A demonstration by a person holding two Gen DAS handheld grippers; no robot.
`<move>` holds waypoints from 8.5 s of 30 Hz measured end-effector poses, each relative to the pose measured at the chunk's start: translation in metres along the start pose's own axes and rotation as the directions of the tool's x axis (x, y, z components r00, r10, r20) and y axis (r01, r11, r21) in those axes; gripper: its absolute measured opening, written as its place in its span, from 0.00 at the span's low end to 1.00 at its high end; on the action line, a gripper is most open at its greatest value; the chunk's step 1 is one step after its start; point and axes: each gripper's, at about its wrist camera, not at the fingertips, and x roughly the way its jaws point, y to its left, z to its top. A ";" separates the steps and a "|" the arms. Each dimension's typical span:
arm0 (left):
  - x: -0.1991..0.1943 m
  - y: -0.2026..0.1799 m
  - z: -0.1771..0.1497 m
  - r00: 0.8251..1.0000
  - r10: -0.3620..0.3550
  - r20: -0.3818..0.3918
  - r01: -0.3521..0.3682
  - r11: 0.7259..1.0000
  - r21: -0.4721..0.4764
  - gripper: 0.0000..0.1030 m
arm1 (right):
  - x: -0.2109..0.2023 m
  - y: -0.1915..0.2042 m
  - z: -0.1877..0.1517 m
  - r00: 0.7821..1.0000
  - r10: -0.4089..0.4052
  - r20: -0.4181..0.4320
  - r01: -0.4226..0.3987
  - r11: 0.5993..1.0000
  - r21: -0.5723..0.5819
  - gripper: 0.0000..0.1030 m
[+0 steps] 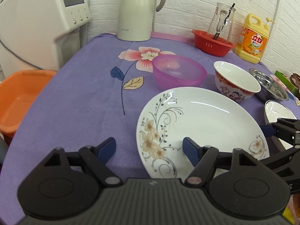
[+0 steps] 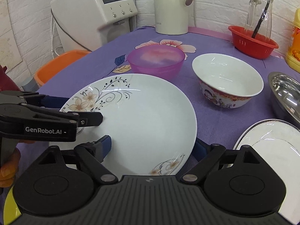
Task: Organize plates and bowls
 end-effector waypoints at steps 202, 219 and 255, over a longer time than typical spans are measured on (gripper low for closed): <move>-0.131 -0.049 -0.099 0.991 -0.032 0.128 0.024 0.998 0.064 0.68 | -0.121 0.102 -0.120 0.967 -0.168 0.192 0.150 0.983 0.109 1.00; -0.137 -0.051 -0.085 0.987 -0.077 0.140 0.076 0.997 0.015 0.76 | -0.146 0.064 -0.119 0.939 -0.212 0.270 0.146 0.958 0.246 1.00; -0.039 -0.147 0.039 0.922 -0.385 -0.049 0.386 0.922 0.020 0.79 | -0.048 -0.217 -0.012 0.918 -0.316 -0.239 0.367 0.905 0.214 1.00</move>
